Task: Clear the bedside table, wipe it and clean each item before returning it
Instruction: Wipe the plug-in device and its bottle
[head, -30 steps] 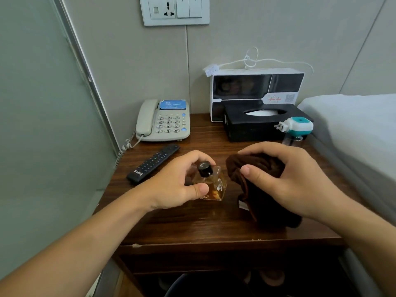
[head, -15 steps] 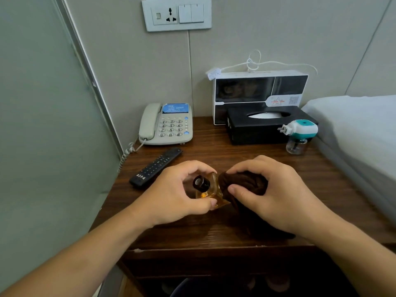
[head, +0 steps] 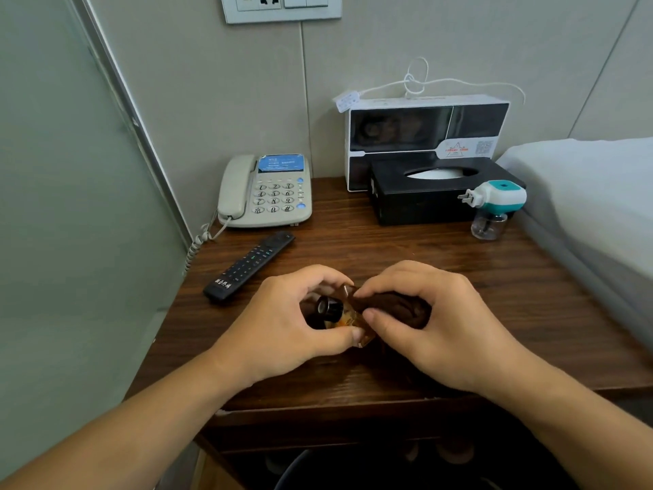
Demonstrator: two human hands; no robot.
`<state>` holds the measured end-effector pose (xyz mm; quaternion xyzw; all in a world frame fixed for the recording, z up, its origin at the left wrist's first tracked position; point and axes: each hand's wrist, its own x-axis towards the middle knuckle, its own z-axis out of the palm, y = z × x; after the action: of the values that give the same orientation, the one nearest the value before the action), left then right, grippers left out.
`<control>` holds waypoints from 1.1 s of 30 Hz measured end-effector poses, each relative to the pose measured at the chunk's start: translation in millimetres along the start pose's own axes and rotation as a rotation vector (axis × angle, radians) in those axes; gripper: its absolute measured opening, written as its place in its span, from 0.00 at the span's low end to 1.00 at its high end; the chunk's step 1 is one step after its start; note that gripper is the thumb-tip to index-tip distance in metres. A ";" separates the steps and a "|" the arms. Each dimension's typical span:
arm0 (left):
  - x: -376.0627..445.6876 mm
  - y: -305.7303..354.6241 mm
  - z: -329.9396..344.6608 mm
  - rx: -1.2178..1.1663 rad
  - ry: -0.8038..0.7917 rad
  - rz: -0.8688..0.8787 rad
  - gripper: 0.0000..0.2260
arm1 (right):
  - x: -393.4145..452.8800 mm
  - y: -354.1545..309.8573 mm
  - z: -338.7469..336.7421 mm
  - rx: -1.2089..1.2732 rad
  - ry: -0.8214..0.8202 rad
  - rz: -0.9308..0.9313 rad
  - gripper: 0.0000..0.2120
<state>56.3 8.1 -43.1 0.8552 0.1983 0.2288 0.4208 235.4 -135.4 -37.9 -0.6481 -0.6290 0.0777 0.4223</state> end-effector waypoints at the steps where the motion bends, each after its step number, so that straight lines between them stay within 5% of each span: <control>1: -0.2 0.9 0.6 0.013 -0.005 0.007 0.21 | 4.3 2.2 -0.3 -0.007 0.016 0.010 0.11; 33: -5.4 -2.2 -2.1 0.031 -0.031 0.039 0.22 | 3.1 -7.0 -10.6 -0.083 -0.117 -0.112 0.08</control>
<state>50.4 7.8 -44.9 0.8688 0.1785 0.2208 0.4057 237.4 -138.5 -25.3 -0.6233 -0.6905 0.0654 0.3611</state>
